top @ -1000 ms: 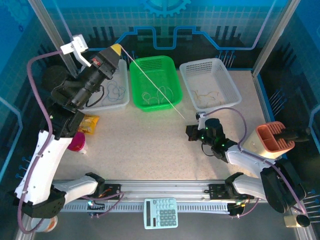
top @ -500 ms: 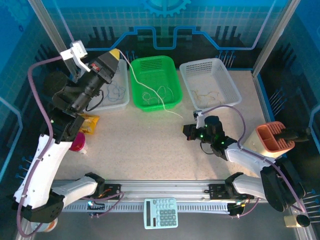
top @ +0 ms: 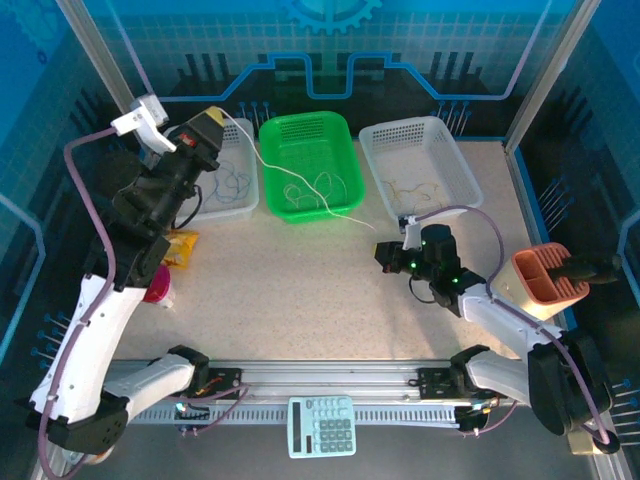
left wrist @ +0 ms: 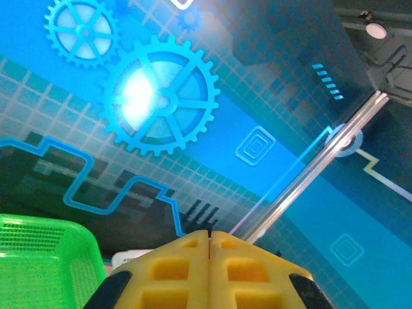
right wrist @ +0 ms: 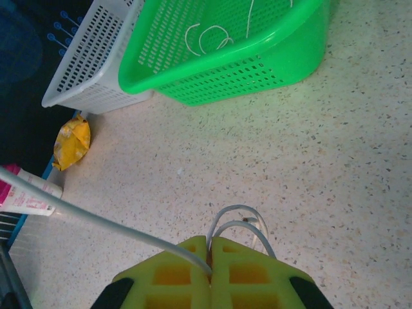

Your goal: Untangle the cables

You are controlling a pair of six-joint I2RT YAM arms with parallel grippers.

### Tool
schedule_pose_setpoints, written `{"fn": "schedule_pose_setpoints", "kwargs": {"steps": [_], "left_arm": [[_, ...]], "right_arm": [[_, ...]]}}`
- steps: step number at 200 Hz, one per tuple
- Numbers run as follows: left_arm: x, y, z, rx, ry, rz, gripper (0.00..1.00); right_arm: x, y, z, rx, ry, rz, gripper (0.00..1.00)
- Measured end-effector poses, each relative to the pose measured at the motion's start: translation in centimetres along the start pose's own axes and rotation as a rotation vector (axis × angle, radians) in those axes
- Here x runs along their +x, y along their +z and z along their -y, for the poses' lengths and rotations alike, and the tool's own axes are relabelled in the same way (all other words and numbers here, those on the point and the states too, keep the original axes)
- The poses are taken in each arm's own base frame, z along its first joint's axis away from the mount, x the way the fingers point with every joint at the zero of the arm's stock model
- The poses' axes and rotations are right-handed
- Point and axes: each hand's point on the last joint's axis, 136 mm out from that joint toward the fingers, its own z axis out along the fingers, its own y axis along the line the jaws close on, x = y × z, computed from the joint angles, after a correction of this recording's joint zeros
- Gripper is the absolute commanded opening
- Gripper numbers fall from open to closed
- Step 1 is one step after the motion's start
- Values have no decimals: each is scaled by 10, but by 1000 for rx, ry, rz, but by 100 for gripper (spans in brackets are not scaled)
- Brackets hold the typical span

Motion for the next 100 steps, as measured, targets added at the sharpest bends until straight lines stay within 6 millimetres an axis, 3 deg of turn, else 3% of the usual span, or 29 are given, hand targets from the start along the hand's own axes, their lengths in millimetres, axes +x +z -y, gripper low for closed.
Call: {"fn": "schedule_pose_setpoints", "kwargs": {"steps": [52, 74, 100], "left_arm": [[-6, -4, 0, -4, 11, 20, 0], [15, -6, -18, -36, 1, -18, 0], [52, -7, -58, -129, -3, -81, 0]], "right_arm": [[9, -1, -2, -18, 25, -46, 0], [3, -4, -6, -4, 24, -49, 0], [-13, -15, -10, 59, -2, -21, 0]]}}
